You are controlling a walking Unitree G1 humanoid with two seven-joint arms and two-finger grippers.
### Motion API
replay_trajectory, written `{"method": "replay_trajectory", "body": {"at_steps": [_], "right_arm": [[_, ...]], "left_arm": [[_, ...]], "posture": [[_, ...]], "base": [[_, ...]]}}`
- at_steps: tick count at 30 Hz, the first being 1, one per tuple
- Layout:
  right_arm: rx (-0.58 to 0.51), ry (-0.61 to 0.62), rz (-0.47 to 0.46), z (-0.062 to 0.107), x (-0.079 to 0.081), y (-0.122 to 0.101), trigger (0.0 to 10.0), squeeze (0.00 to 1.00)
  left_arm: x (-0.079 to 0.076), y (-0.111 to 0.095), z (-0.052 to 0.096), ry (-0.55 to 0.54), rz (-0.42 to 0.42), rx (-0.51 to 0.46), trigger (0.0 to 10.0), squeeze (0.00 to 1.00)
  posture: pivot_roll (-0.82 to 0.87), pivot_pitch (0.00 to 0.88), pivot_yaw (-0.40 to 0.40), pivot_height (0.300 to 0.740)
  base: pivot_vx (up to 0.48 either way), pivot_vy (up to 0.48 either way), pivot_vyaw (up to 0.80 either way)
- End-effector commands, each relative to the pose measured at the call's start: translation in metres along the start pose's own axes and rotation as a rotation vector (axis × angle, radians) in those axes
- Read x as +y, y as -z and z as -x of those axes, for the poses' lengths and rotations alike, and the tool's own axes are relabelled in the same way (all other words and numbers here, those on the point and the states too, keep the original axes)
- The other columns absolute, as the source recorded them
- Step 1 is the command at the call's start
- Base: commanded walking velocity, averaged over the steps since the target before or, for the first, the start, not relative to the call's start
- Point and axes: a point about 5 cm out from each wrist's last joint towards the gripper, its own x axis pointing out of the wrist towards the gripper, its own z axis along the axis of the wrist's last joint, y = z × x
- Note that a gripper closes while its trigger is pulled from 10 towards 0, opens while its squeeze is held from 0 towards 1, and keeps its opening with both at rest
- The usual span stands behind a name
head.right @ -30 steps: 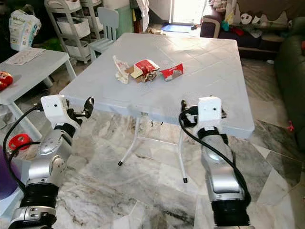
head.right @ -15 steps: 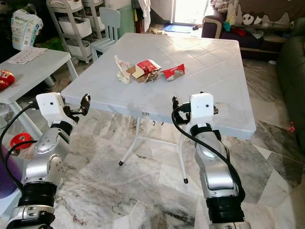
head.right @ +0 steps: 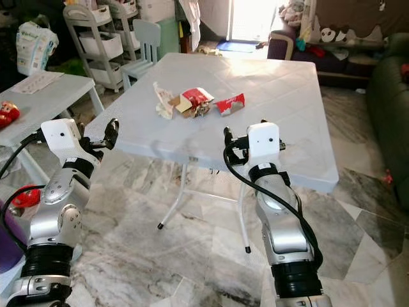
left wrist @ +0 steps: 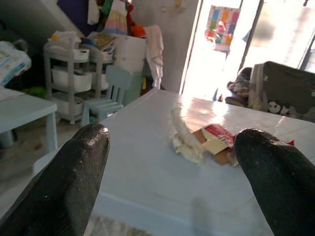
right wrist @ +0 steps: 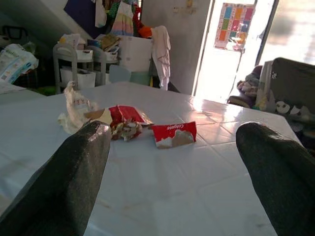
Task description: Picking trash to rubbish bin
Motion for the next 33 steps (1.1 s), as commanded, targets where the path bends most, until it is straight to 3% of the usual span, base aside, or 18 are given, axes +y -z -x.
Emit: {"method": "replay_trajectory", "body": {"at_steps": [1,17,33], "right_arm": [[-0.016,-0.005,0.003,-0.001,0.002,-0.004,10.0,0.00],[-0.013,0.003,0.014,0.001,0.001,-0.002,10.0,0.00],[-0.009,-0.001,0.015,0.003,0.003,0.000,10.0,0.00]], "left_arm": [[0.001,-0.003,0.000,0.003,-0.003,-0.006,10.0,0.00],[-0.020,-0.002,-0.004,0.046,0.004,0.006,10.0,0.00],[-0.020,0.001,-0.004,0.044,-0.004,0.026,10.0,0.00]], "posture": [[0.00,0.008,-0.007,0.740],[0.01,0.029,0.006,0.740],[0.01,0.031,0.010,0.740]], "base": [[0.472,0.000,0.00],[0.469,0.000,0.00],[0.465,0.000,0.00]]}}
